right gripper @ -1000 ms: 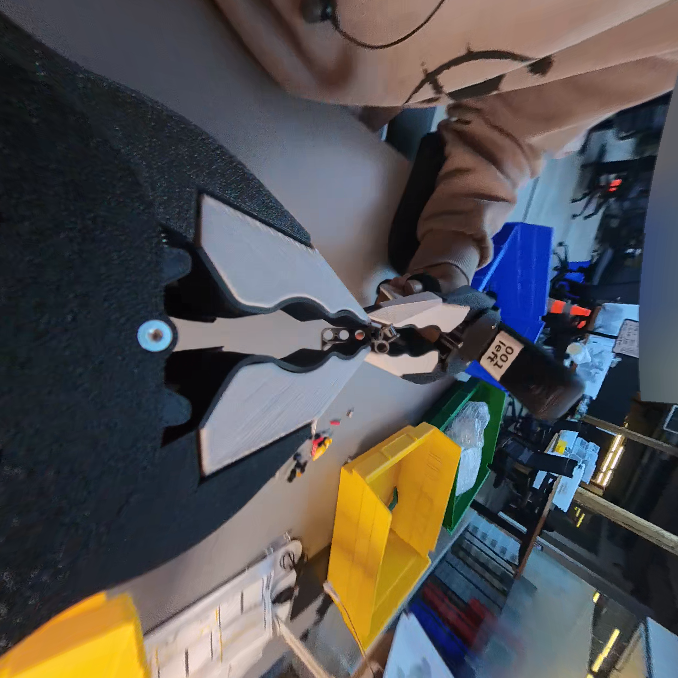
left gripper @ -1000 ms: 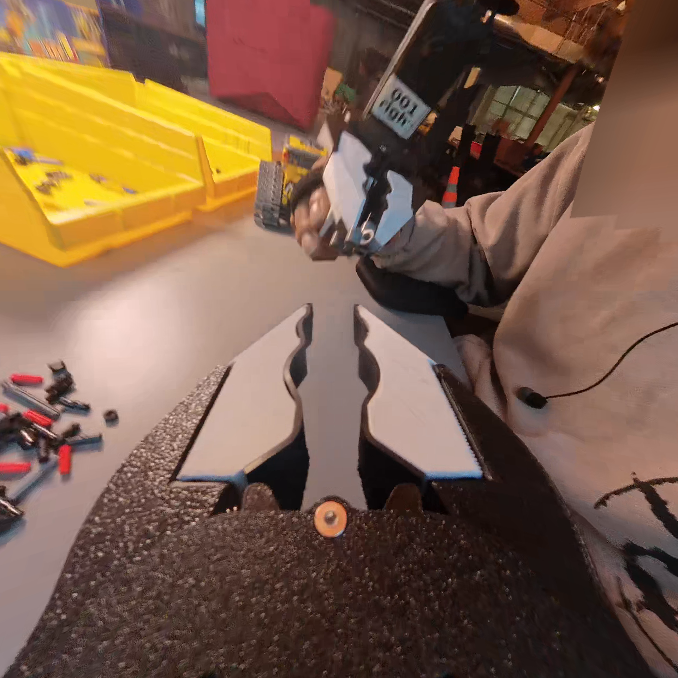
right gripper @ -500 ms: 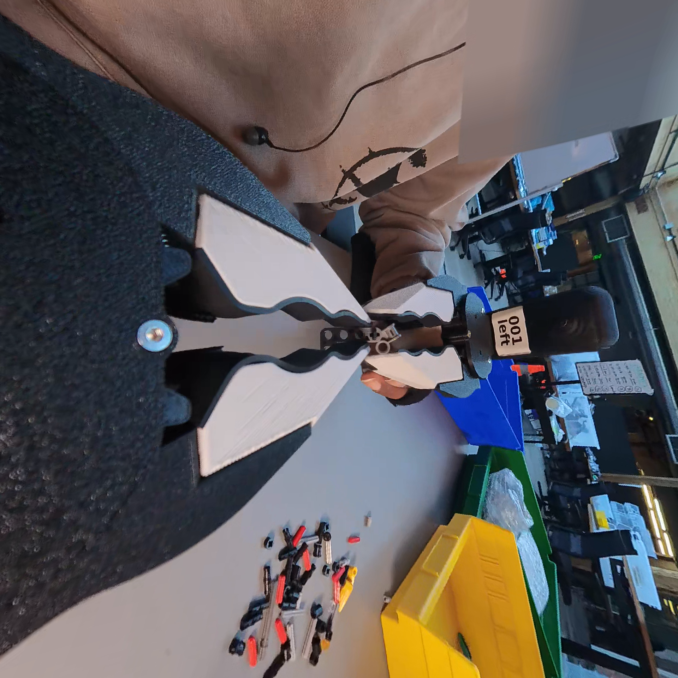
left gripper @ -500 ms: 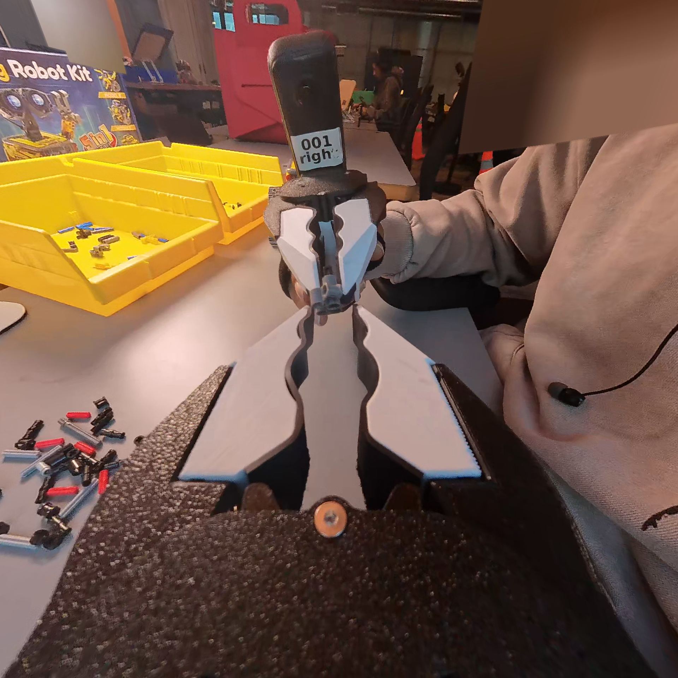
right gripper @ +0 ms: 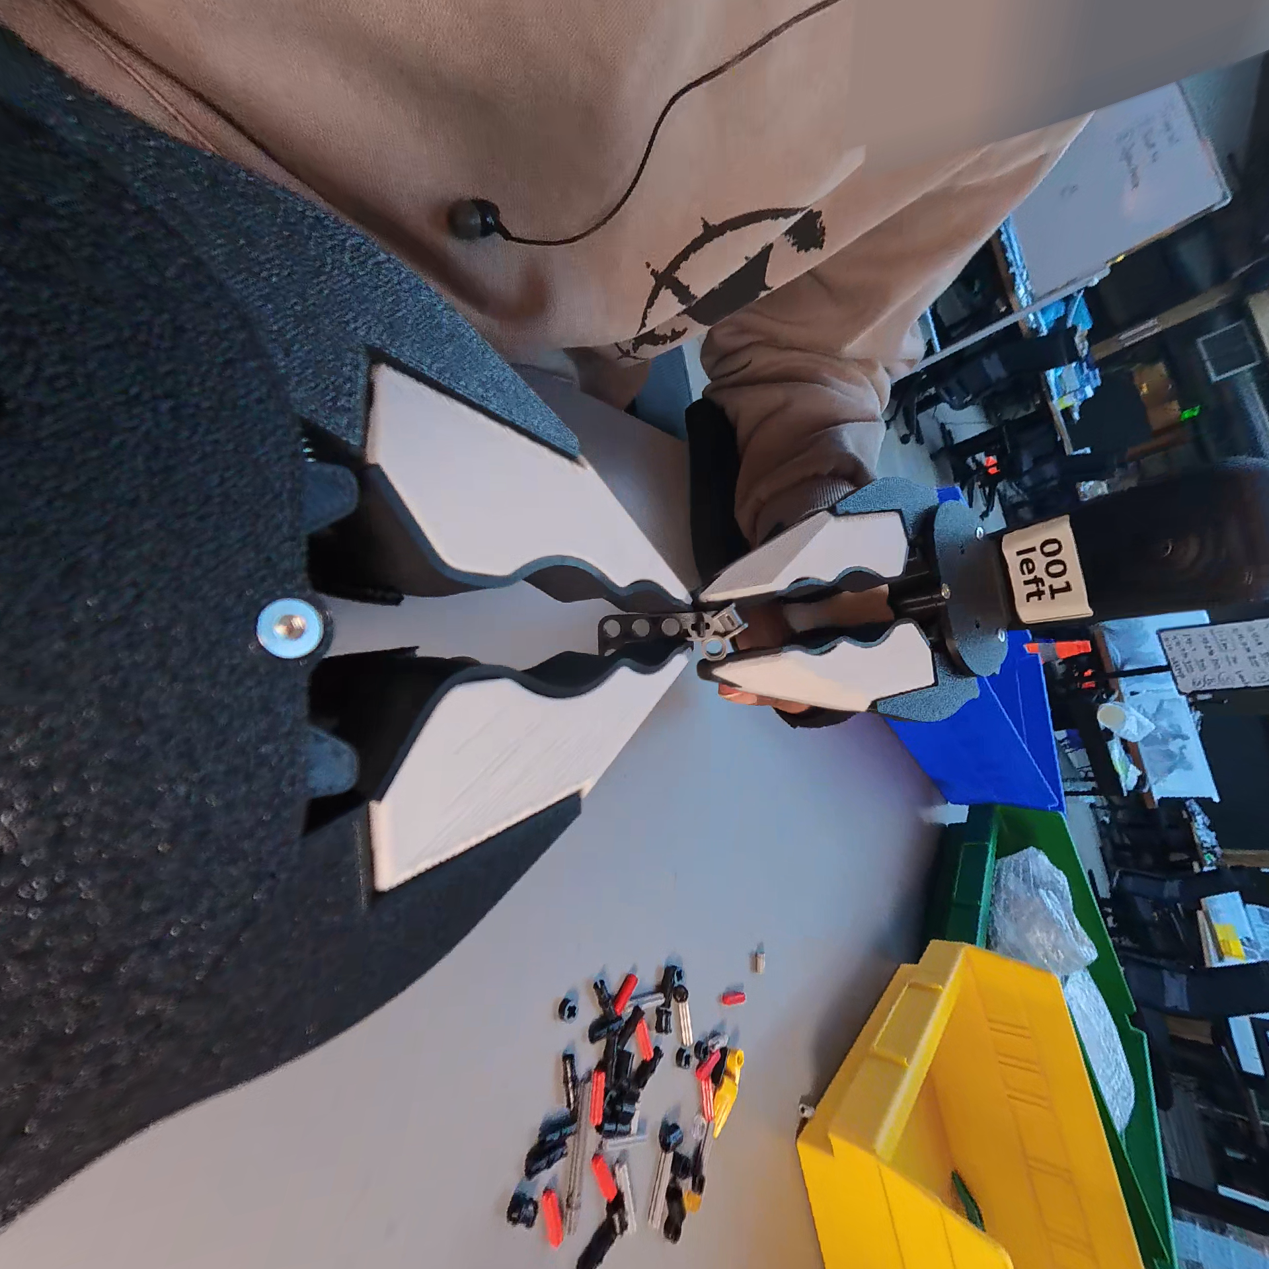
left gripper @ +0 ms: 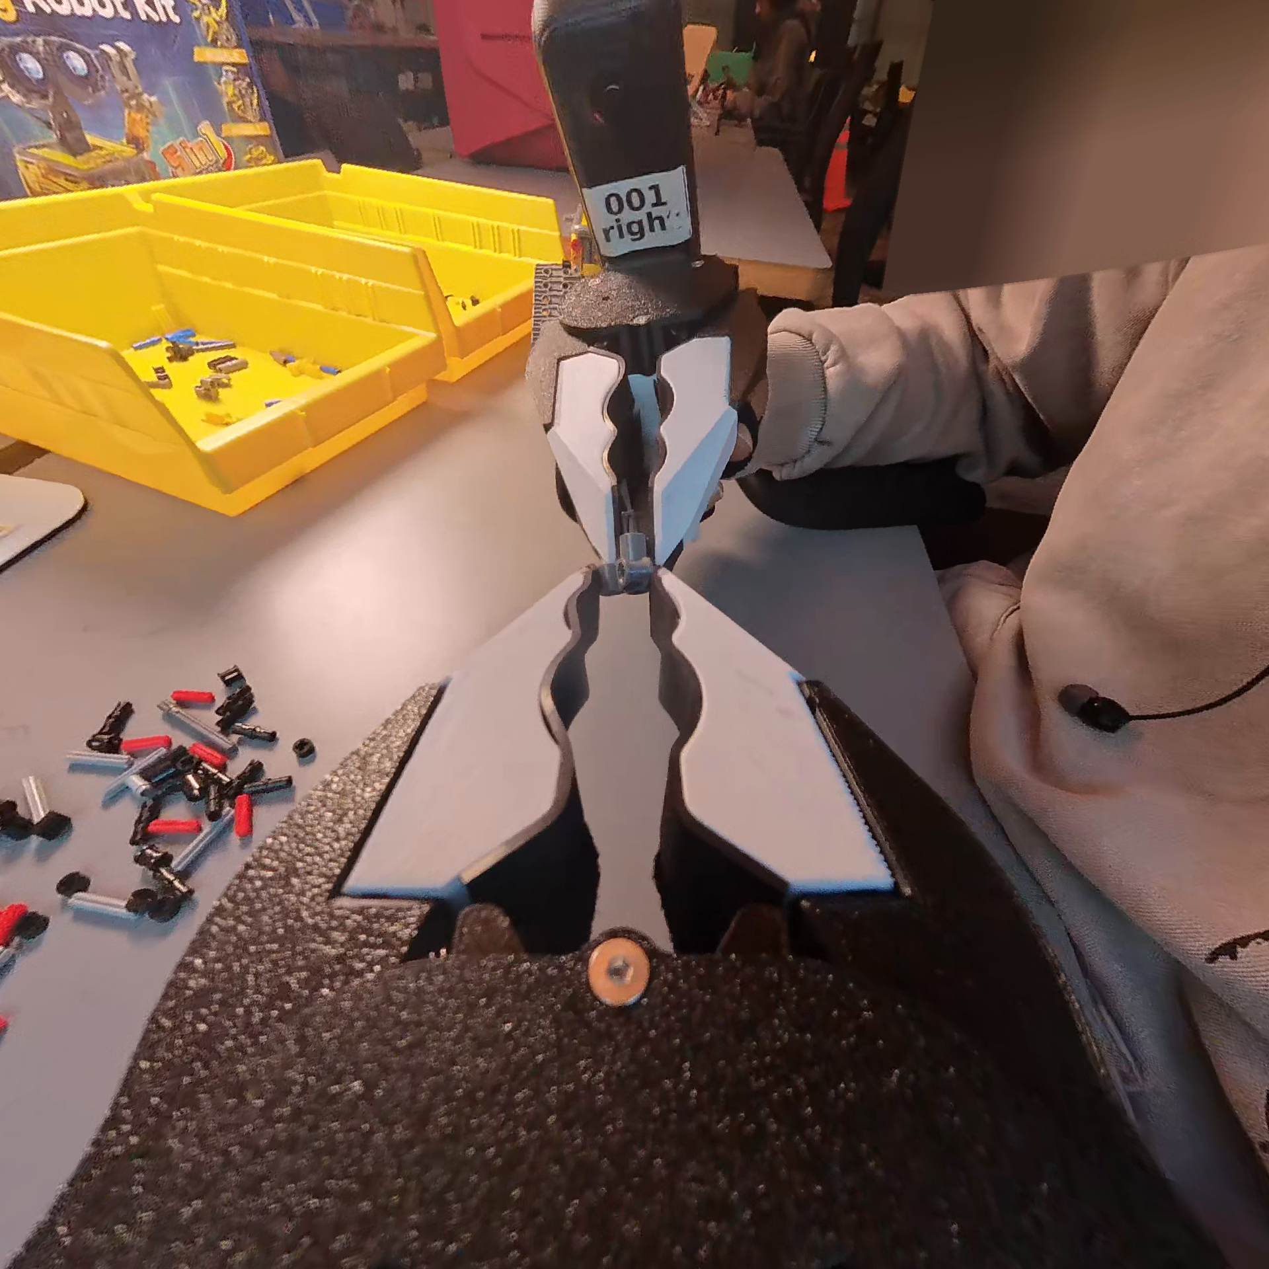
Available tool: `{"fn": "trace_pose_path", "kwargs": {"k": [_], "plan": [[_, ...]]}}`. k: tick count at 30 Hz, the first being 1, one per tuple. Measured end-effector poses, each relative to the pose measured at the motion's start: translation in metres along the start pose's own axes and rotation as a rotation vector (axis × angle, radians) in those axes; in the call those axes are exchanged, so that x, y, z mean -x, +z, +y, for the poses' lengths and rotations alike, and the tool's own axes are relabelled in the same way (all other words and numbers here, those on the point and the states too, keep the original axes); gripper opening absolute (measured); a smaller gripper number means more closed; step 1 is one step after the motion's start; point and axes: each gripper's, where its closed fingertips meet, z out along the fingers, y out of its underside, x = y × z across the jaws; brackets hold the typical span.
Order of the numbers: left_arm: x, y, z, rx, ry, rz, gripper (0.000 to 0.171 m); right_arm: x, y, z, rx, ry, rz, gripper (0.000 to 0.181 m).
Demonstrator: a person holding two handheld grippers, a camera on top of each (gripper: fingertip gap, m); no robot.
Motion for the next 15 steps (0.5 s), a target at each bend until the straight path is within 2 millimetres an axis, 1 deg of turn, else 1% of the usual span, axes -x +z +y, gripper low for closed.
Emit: {"fn": "trace_pose_path", "kwargs": {"k": [2, 4, 11, 15], "plan": [[0.001, 0.001, 0.001, 0.007, -0.004, 0.003, 0.014, -0.001, -0.002, 0.000, -0.012, 0.037, -0.023, 0.004], [-0.001, 0.000, -0.002, -0.005, -0.012, 0.016, 0.014, 0.001, -0.004, -0.003, -0.030, 0.048, -0.049, 0.004], [-0.001, -0.004, -0.017, -0.082, -0.041, 0.037, 0.014, 0.004, -0.011, -0.025, -0.130, 0.068, -0.067, 0.004], [-0.001, -0.007, -0.022, -0.103, -0.029, 0.017, 0.013, 0.004, -0.013, -0.034, -0.174, 0.072, -0.058, 0.003]]}}
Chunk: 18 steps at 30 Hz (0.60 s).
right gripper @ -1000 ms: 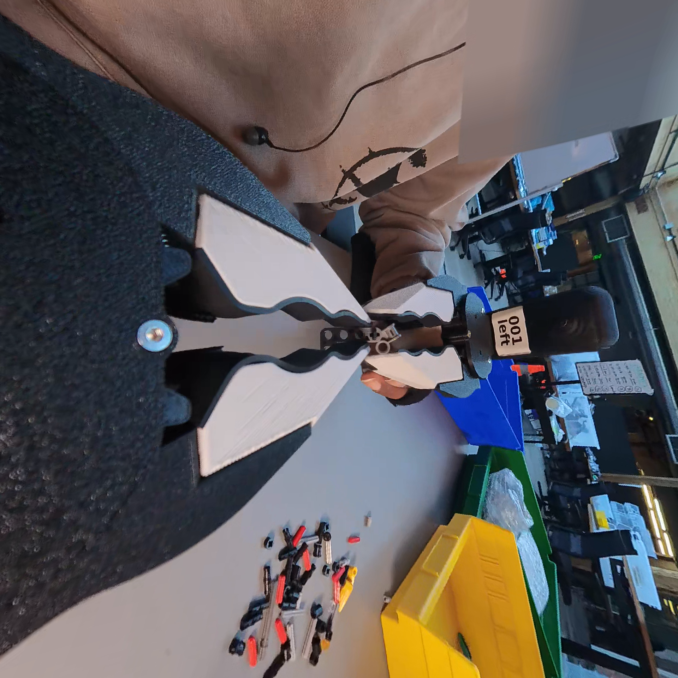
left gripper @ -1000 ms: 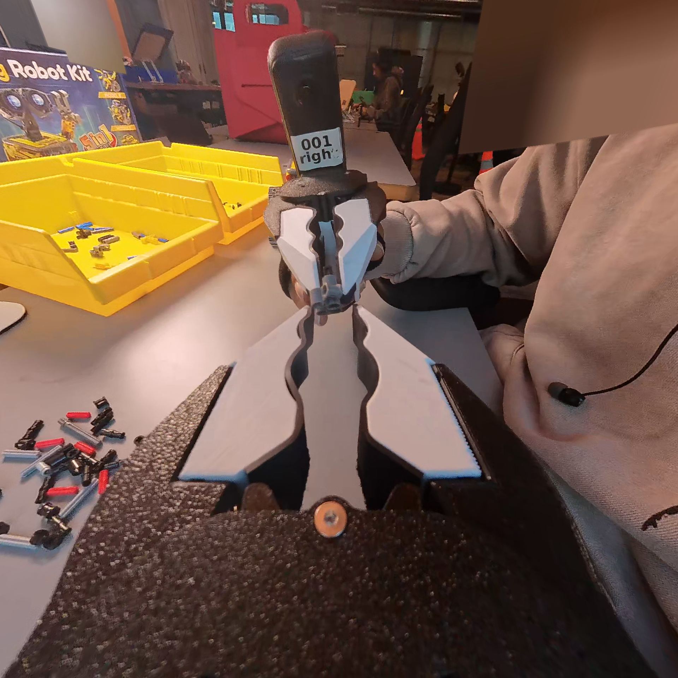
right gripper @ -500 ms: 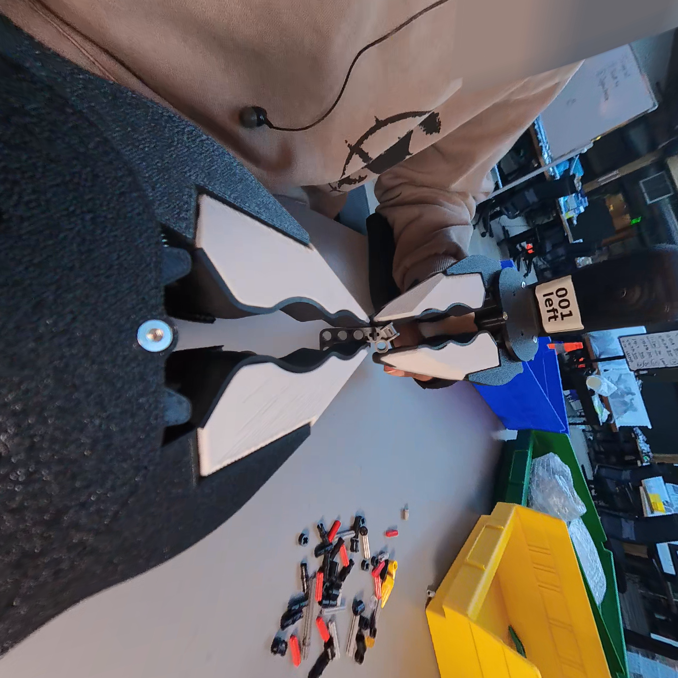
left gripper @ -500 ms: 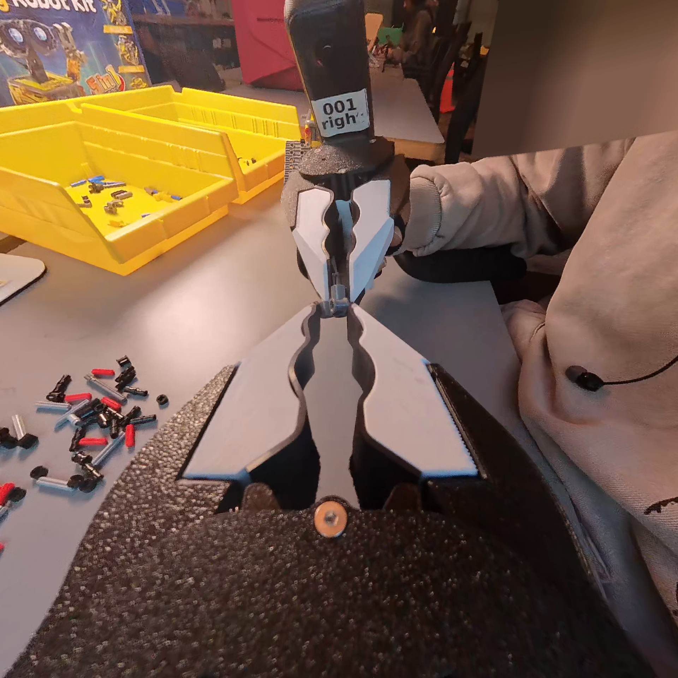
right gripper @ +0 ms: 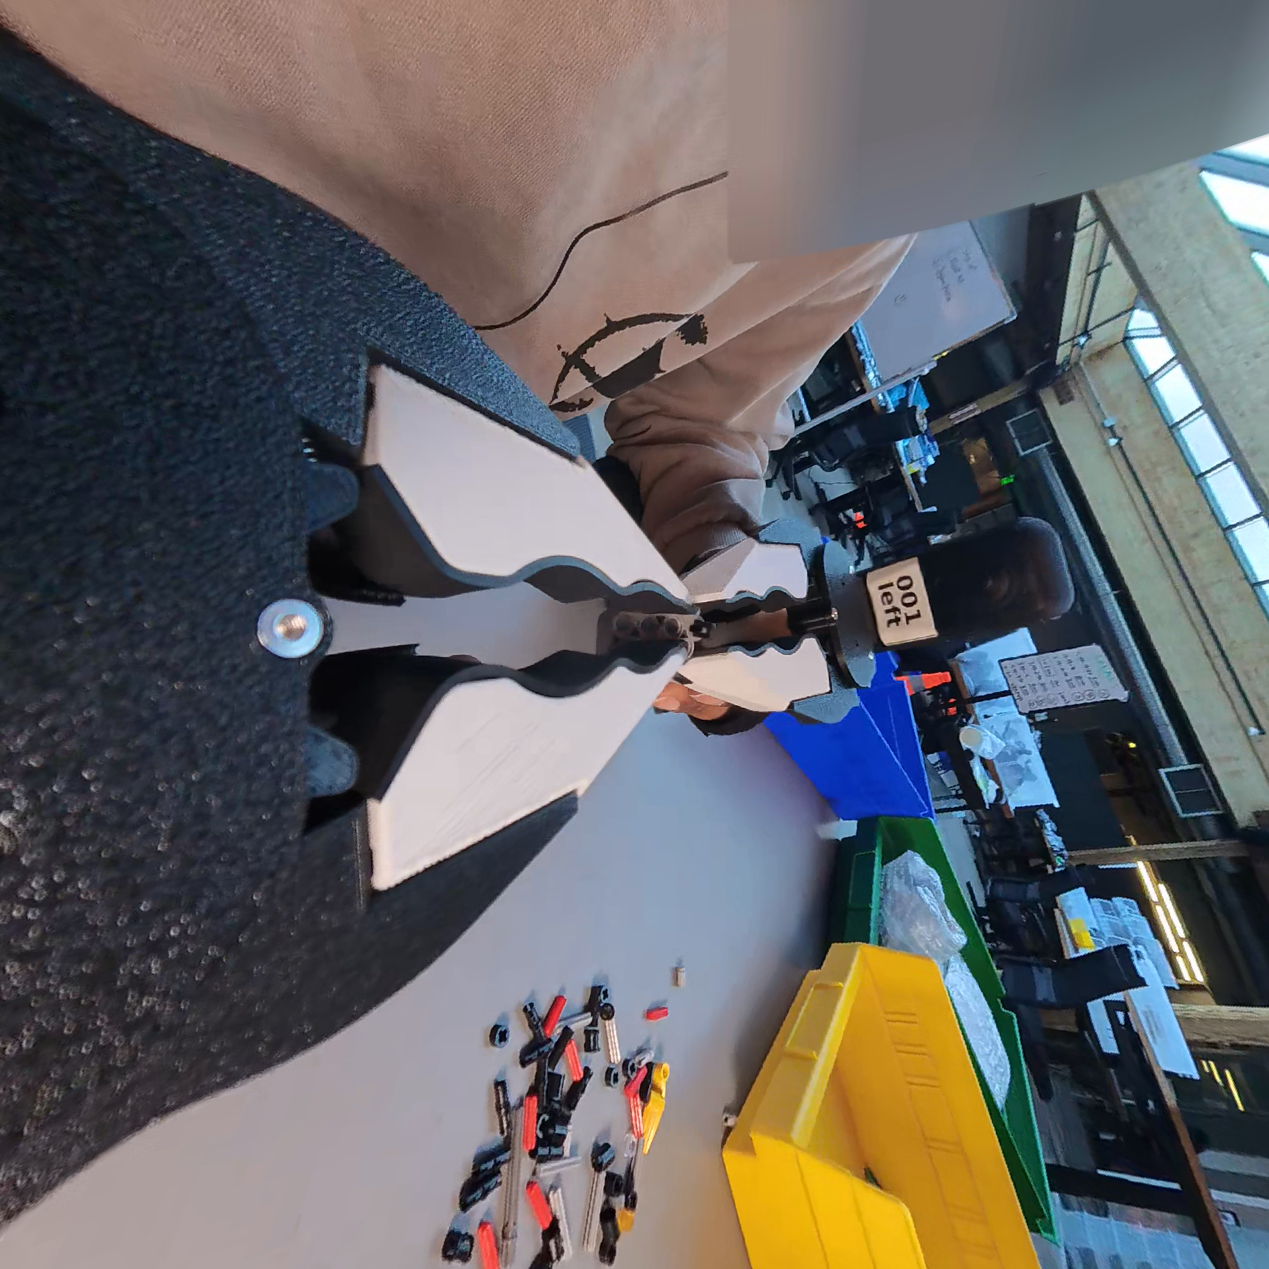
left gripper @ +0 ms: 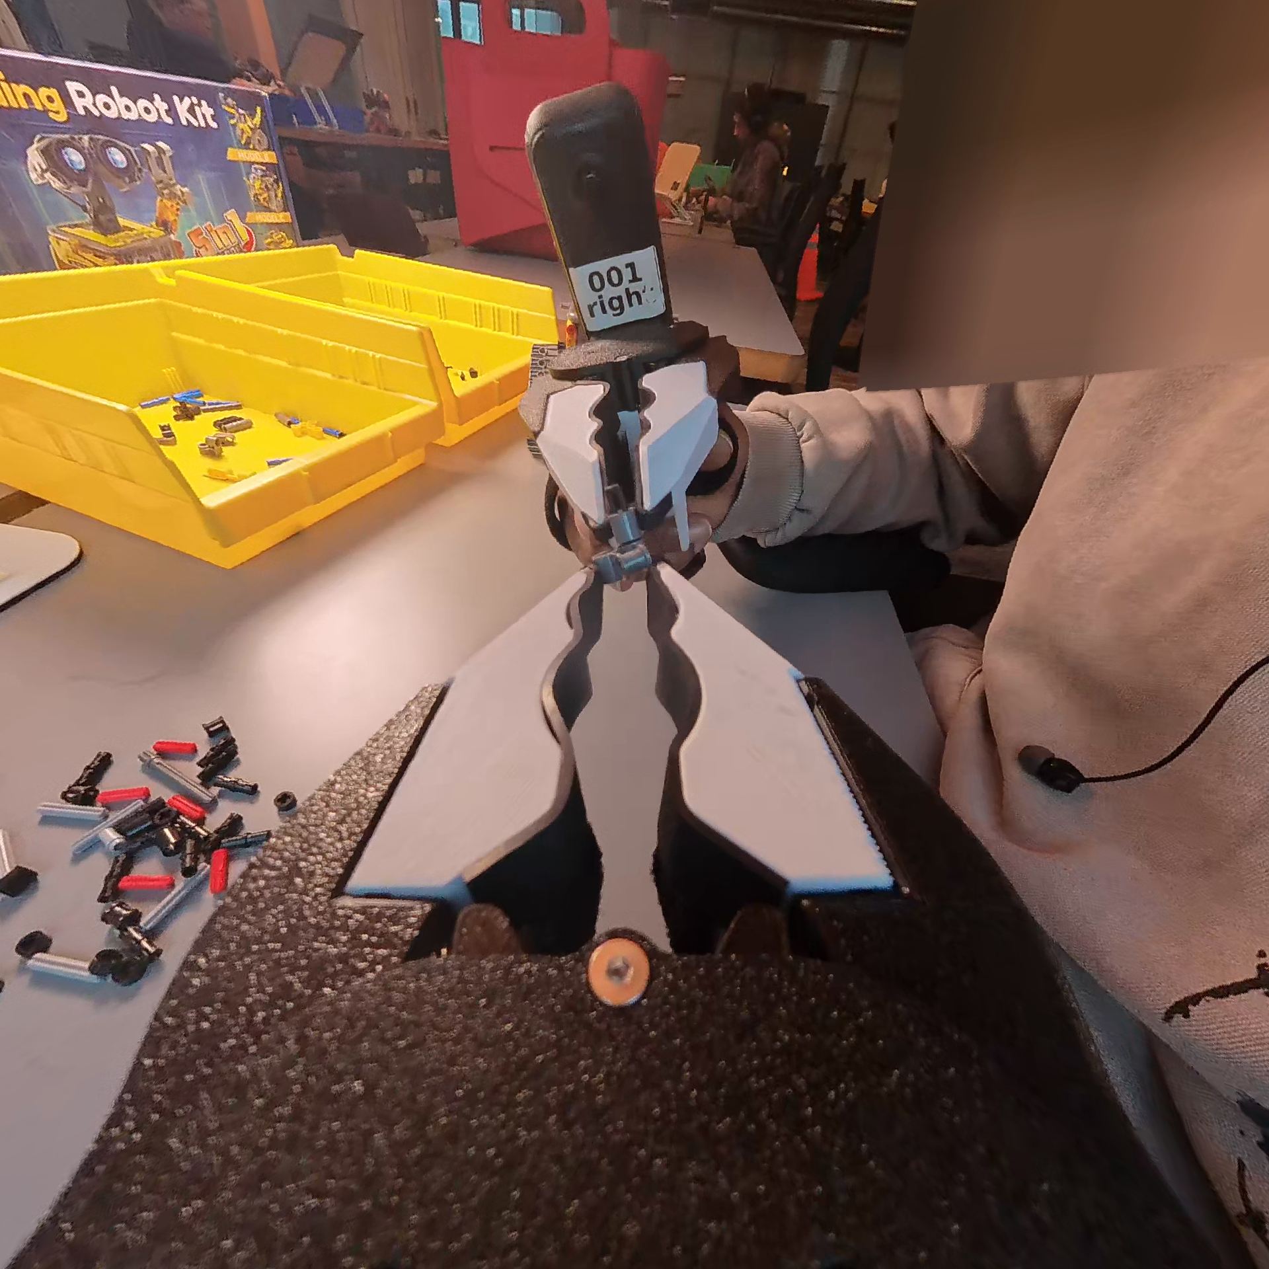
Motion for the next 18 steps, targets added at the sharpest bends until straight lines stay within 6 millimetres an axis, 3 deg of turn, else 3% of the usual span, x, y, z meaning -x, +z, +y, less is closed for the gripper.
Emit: {"fn": "trace_pose_path", "kwargs": {"k": [1, 2, 3, 4, 6, 9, 11, 13, 18], "plan": [[0.001, 0.000, 0.004, 0.025, 0.019, -0.014, 0.000, 0.000, -0.001, -0.003, -0.023, 0.013, -0.003, 0.004], [0.003, 0.000, 0.022, 0.105, 0.057, -0.038, 0.000, -0.003, -0.013, -0.032, -0.190, 0.065, -0.003, 0.004], [-0.001, 0.002, 0.039, 0.150, 0.046, -0.033, 0.000, -0.015, -0.040, -0.064, -0.338, 0.117, 0.022, 0.003], [-0.005, 0.003, 0.041, 0.138, 0.023, -0.021, 0.000, -0.023, -0.060, -0.080, -0.380, 0.040, 0.109, 0.003], [0.000, 0.004, 0.027, 0.087, 0.005, -0.026, 0.000, -0.016, -0.046, -0.059, -0.220, -0.089, 0.176, 0.005], [0.015, 0.011, 0.012, 0.026, -0.049, -0.055, 0.001, -0.014, -0.023, -0.031, -0.135, -0.043, 0.123, 0.004], [0.020, 0.011, 0.004, -0.031, -0.051, -0.091, 0.025, -0.021, -0.018, -0.014, -0.052, -0.038, 0.128, 0.005], [0.019, 0.012, -0.001, -0.071, -0.082, -0.088, 0.034, -0.021, -0.010, -0.008, -0.075, 0.034, 0.098, 0.005], [0.018, 0.014, 0.005, 0.004, 0.047, -0.166, 0.018, -0.018, 0.009, 0.007, -0.035, 0.085, 0.079, 0.005]]}}
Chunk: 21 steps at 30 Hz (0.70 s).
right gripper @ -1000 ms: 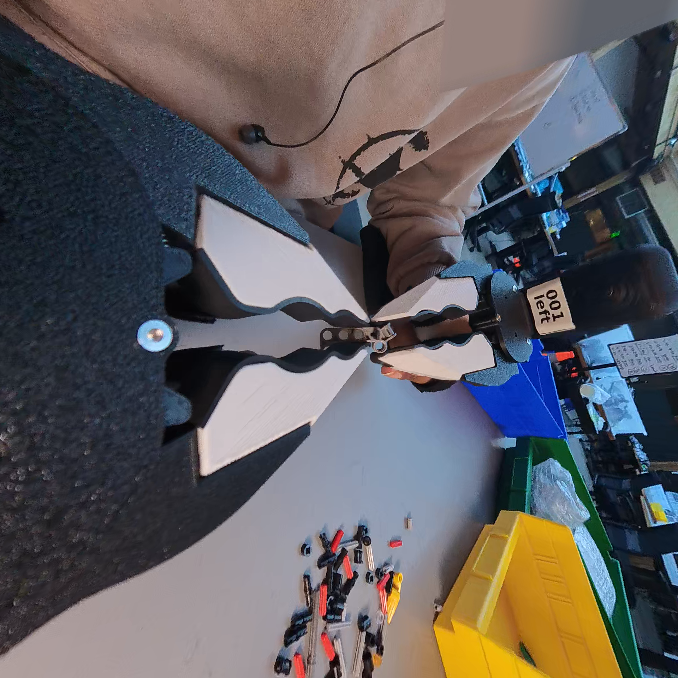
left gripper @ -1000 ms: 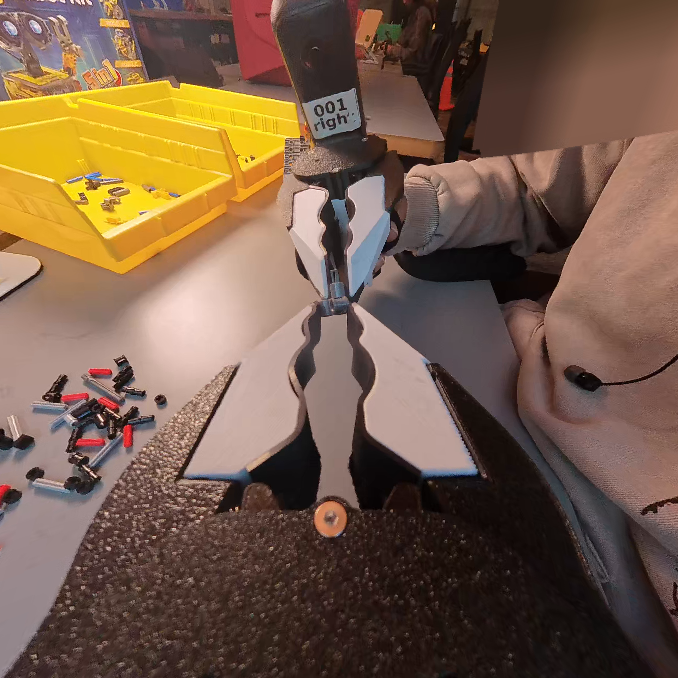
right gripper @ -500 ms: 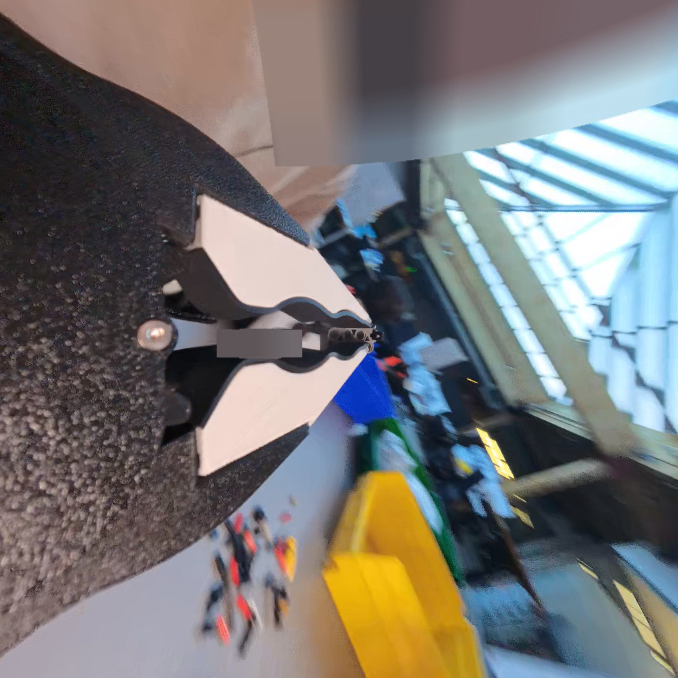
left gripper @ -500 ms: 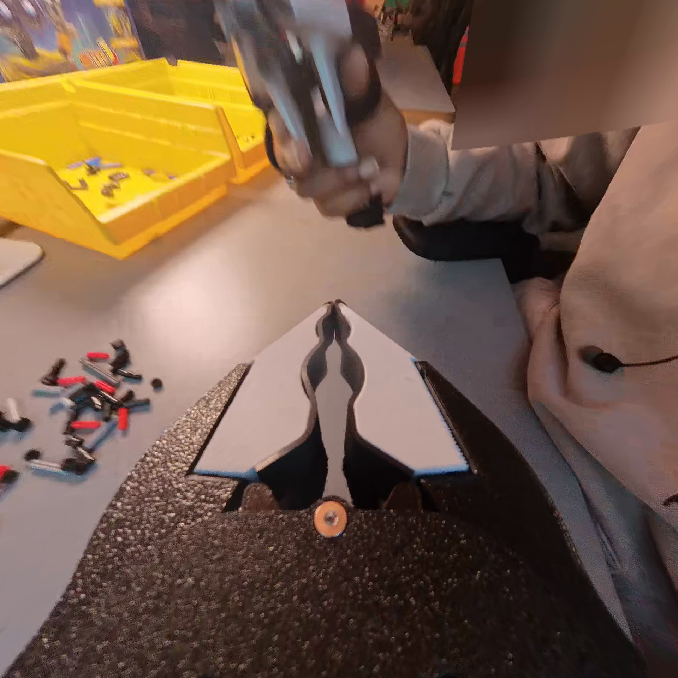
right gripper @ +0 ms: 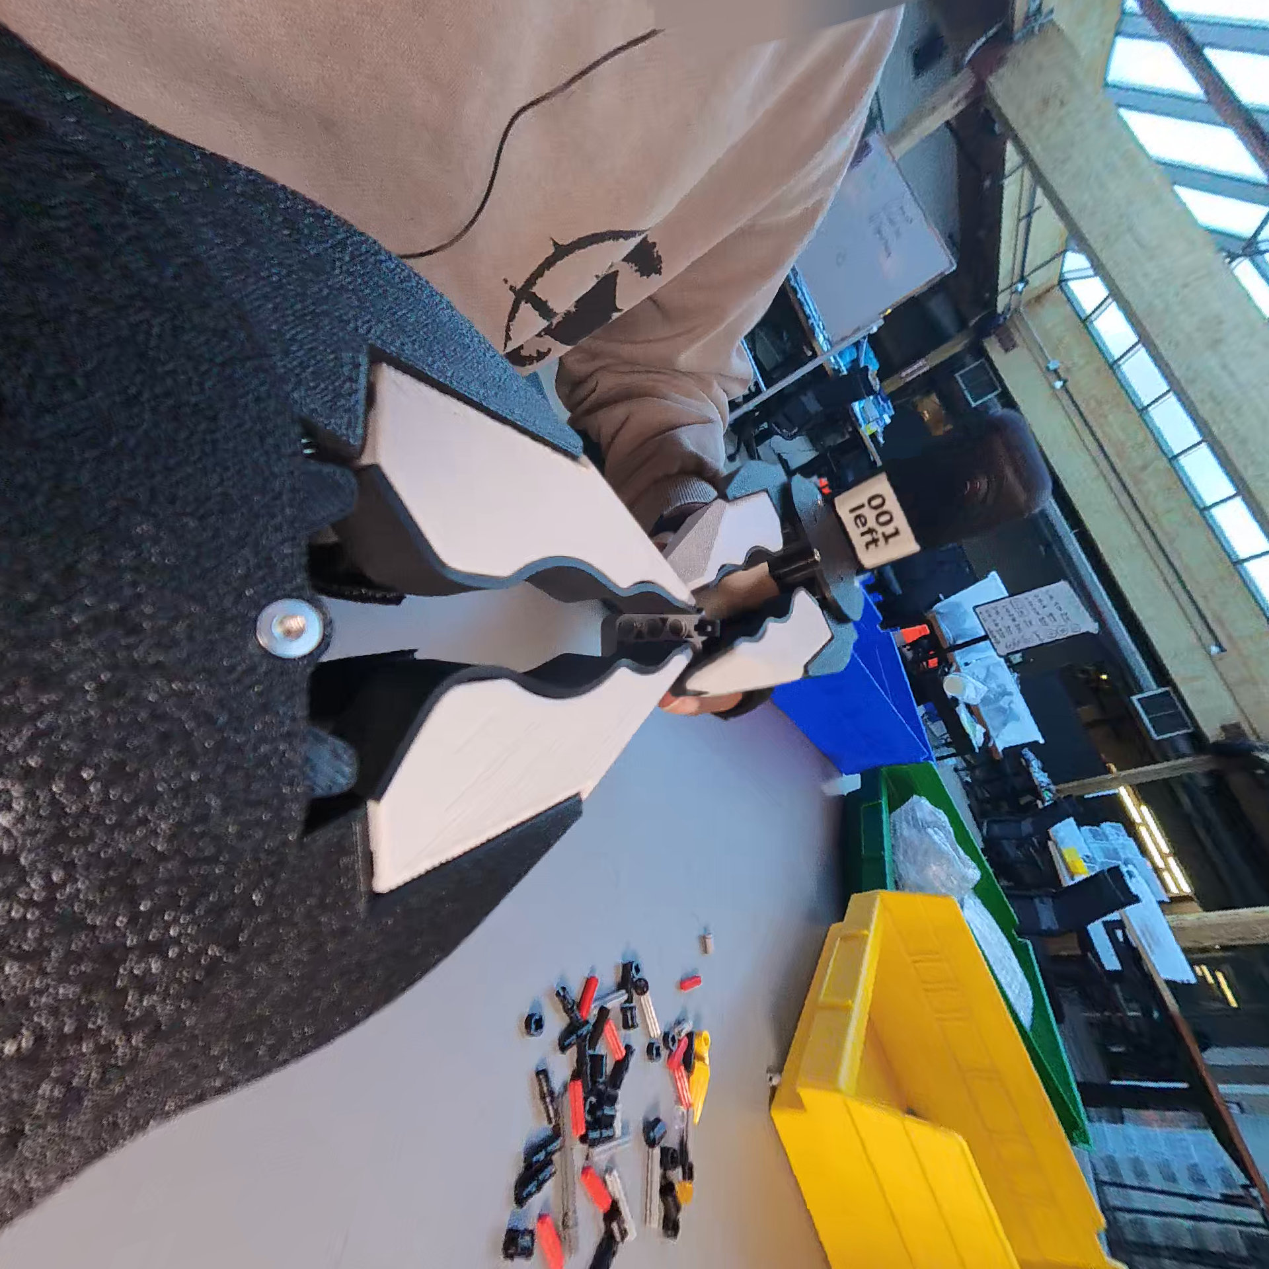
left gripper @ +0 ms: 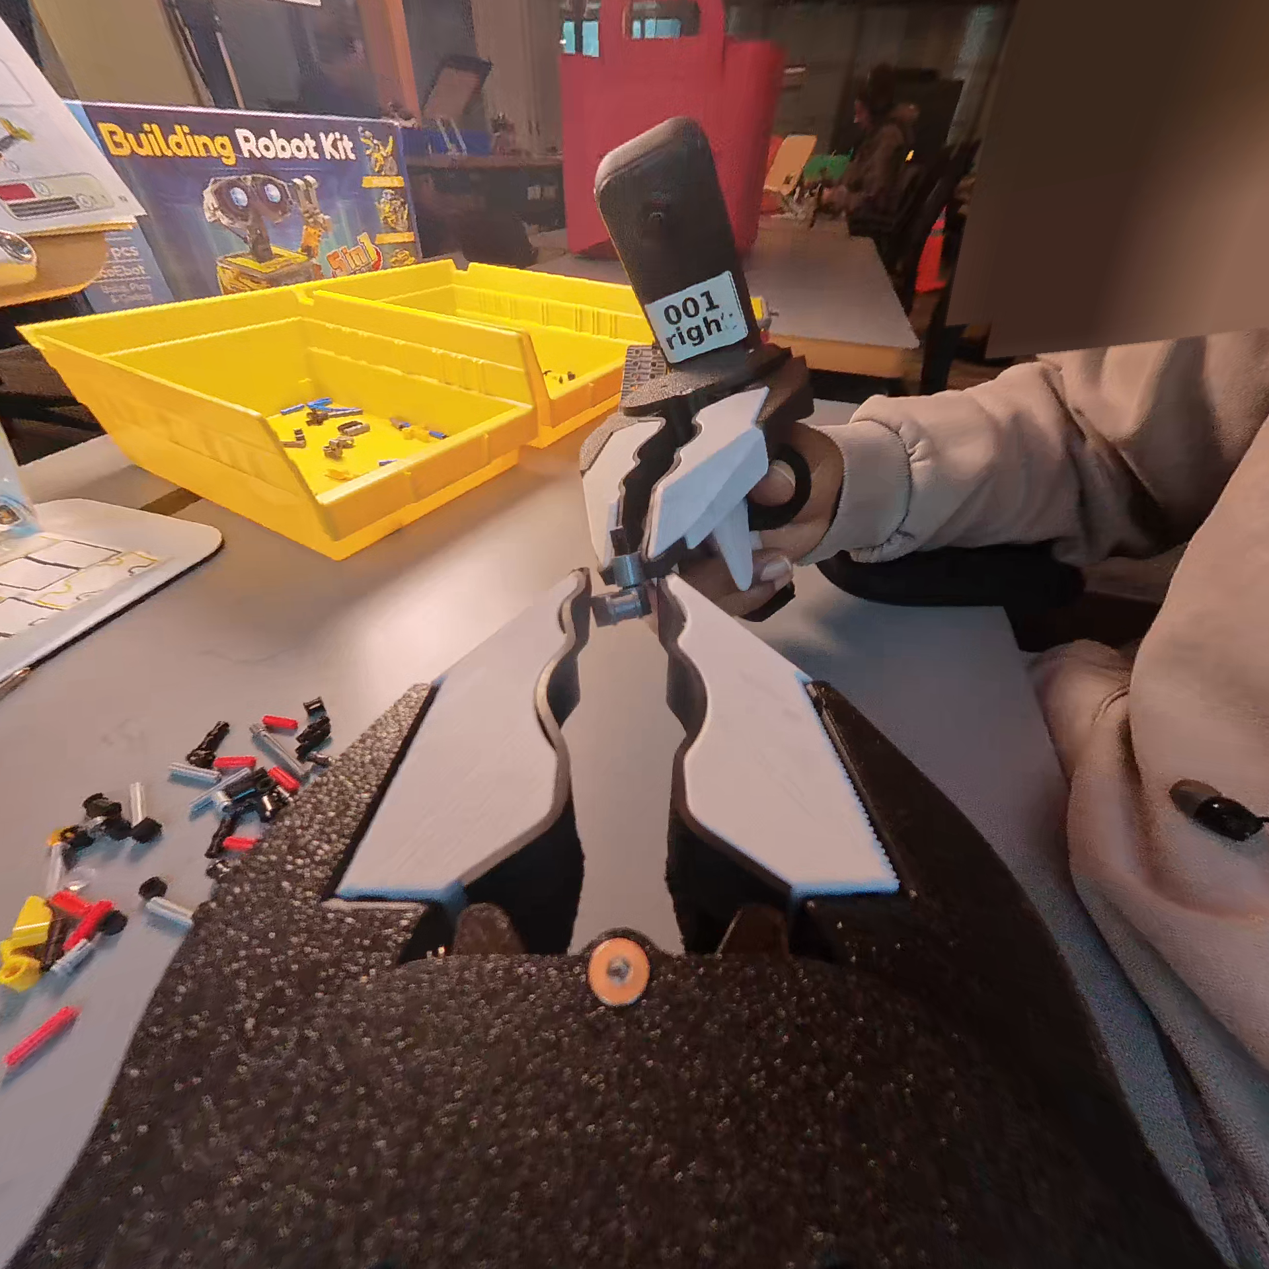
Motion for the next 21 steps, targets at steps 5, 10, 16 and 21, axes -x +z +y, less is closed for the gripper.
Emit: {"fn": "trace_pose_path", "kwargs": {"k": [5, 10, 16, 21], "plan": [[0.005, 0.001, 0.027, 0.162, 0.044, -0.038, 0.016, -0.010, 0.003, 0.021, 0.104, 0.029, 0.059, 0.005], [0.016, -0.001, 0.022, 0.093, -0.073, -0.077, 0.016, -0.018, 0.007, 0.011, 0.005, -0.032, 0.145, 0.004], [0.022, 0.006, 0.036, 0.143, -0.129, -0.089, 0.015, -0.005, -0.016, -0.045, -0.348, -0.079, 0.103, 0.003], [0.010, 0.017, 0.026, 0.086, -0.137, -0.024, 0.015, -0.001, -0.075, -0.115, -0.495, -0.275, 0.232, 0.004]]}}
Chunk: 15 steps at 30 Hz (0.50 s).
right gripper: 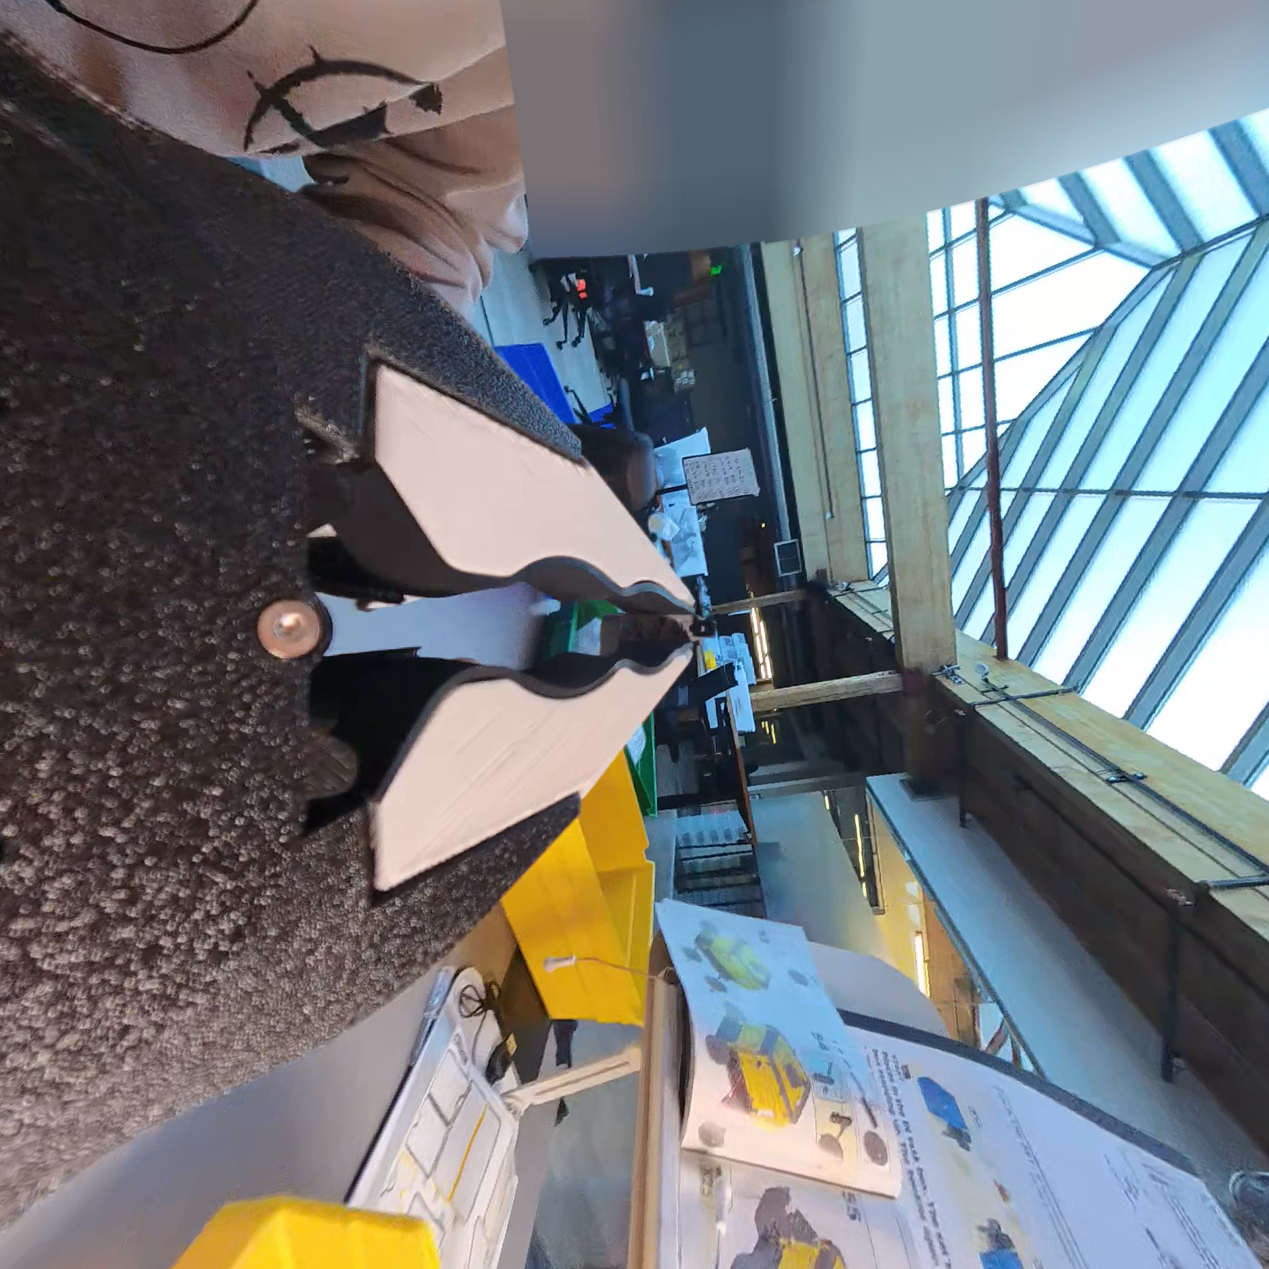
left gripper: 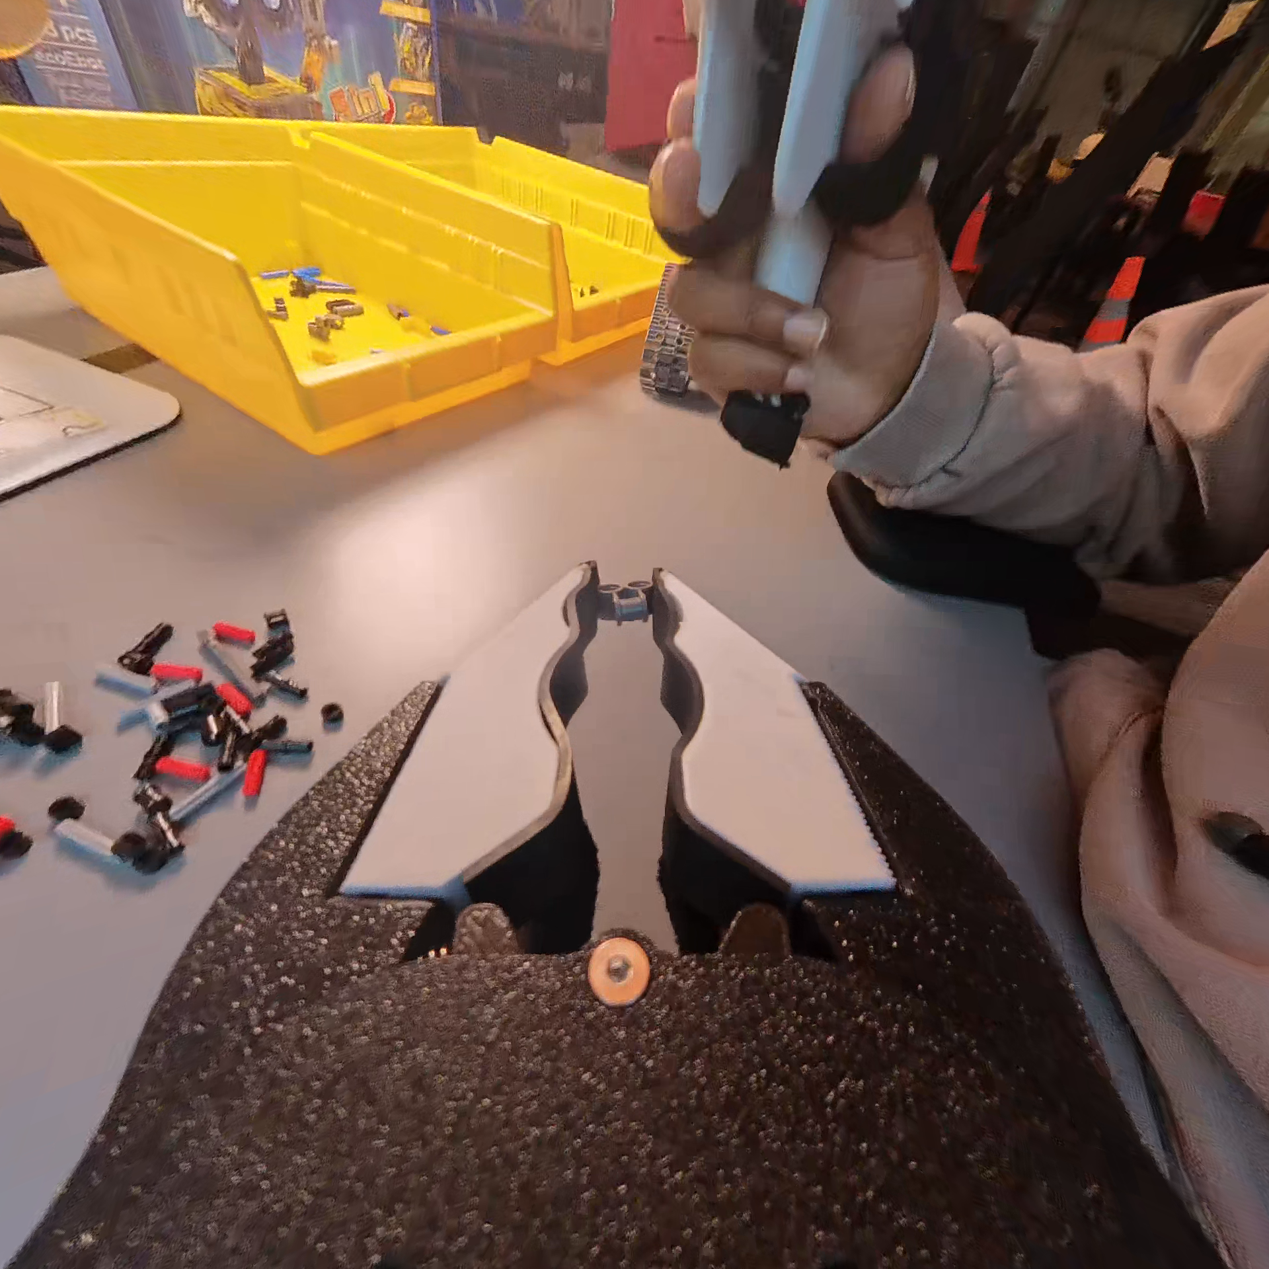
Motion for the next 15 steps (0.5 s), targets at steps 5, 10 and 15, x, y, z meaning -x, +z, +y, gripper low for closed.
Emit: {"fn": "trace_pose_path", "kwargs": {"k": [5, 10, 15], "plan": [[0.002, 0.012, 0.008, 0.058, 0.084, -0.031, 0.015, -0.008, -0.009, 0.030, 0.083, 0.088, -0.023, 0.004], [0.013, 0.016, 0.041, 0.226, 0.185, -0.107, 0.016, -0.009, -0.006, 0.056, 0.180, 0.201, -0.076, 0.005], [0.015, 0.015, 0.046, 0.250, 0.196, -0.113, 0.016, -0.008, -0.010, 0.115, 0.500, 0.093, -0.069, 0.005]]}}
